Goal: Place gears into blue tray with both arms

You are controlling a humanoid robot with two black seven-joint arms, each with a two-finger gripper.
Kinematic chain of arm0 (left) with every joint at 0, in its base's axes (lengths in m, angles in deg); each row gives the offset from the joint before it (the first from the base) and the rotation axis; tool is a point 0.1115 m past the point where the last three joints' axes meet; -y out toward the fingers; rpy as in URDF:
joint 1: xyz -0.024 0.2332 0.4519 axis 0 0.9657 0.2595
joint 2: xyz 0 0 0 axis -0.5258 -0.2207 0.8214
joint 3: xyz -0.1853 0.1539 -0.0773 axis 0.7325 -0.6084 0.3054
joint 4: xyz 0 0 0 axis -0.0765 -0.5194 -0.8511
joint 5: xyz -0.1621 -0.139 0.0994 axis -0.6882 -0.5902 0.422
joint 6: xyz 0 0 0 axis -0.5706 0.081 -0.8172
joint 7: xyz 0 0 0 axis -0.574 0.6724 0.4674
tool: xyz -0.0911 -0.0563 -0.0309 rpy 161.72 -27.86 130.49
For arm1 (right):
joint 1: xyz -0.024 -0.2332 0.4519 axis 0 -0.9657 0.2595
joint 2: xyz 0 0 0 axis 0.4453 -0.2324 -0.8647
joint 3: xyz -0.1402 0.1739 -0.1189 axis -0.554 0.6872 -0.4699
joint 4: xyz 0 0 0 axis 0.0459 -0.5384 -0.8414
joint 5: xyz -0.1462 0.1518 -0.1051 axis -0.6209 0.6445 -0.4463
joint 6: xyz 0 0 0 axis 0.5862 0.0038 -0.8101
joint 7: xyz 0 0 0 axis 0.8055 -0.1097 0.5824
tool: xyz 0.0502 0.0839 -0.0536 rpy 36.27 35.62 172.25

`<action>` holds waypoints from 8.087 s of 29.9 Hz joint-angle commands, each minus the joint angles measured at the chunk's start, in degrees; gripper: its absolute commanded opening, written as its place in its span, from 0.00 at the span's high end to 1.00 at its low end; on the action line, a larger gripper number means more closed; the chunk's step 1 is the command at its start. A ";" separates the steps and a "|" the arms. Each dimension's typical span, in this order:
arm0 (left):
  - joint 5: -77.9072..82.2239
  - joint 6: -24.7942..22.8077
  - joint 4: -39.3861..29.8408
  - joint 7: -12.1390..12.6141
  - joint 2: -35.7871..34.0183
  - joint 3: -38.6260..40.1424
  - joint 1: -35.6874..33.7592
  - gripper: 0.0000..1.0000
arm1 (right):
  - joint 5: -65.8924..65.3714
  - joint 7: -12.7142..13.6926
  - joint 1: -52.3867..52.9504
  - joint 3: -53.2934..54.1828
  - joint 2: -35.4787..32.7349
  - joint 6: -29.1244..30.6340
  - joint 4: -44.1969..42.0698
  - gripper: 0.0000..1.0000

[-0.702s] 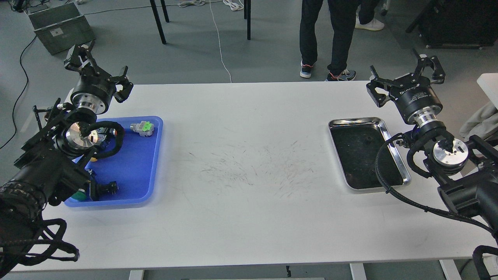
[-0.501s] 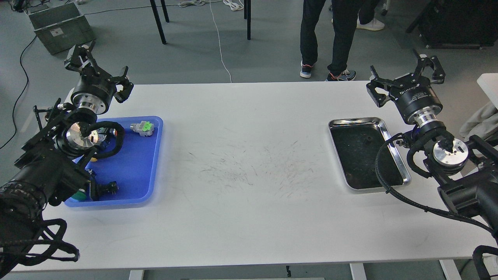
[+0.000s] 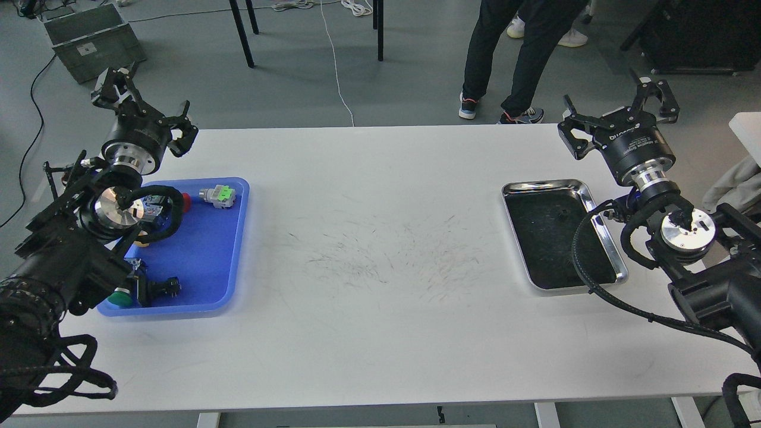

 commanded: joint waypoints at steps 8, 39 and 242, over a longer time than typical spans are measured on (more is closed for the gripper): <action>0.17 0.32 0.09 0.00 -0.02 -0.53 -0.16 0.02 | -0.44 0.61 0.89 -1.06 0.09 0.11 0.08 0.01; 1.13 0.33 -0.17 -2.02 -3.10 -5.80 2.74 0.02 | -15.81 1.14 29.51 -49.52 -11.42 -1.13 1.58 0.01; 79.11 15.35 -46.49 -7.47 -13.39 -23.64 9.85 0.02 | -23.82 8.53 2.31 -4.66 -9.93 -5.61 -2.38 0.08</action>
